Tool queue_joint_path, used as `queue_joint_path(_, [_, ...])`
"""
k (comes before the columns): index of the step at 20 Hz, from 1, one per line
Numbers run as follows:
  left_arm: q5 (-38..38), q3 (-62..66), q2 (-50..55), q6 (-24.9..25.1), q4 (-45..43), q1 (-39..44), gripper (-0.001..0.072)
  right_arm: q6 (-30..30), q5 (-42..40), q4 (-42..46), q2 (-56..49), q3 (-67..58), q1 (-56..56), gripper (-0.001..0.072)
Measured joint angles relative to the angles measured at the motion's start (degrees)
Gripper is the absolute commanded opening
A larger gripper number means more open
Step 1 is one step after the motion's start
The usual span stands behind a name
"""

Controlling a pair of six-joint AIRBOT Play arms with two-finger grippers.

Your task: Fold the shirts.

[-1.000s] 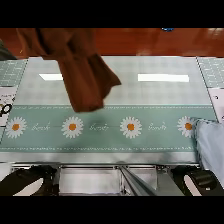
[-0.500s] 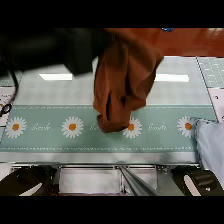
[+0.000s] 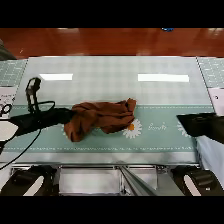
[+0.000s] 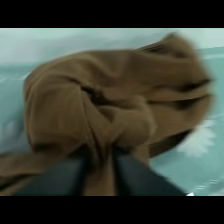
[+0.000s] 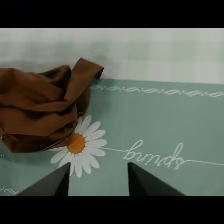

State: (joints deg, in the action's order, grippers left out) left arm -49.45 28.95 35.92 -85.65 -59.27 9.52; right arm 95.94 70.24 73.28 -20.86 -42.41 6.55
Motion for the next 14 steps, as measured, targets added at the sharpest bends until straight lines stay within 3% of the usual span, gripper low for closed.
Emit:
queue_joint_path(4, [-3.04,-1.46,3.19,1.03,-0.24,-15.93,0.0506,-1.11,-7.13,-4.24,-7.93,5.35,-0.96,0.0411])
queue_joint_path(8, [-8.81,7.1,4.39,1.9,6.69,-30.23,0.0506,-3.87,-8.46,-2.12,-16.22,-1.55,-11.39,0.0411])
queue_joint_path(10, [-14.01,8.68,5.33,5.11,13.03,-31.67,0.0506,-3.65,-8.2,-0.9,-18.34,-2.34,-19.71,0.0411])
queue_joint_path(14, [-22.99,4.83,10.01,9.81,16.72,-27.54,0.0506,-10.12,-6.21,-6.73,-20.13,5.29,-29.44,0.0411])
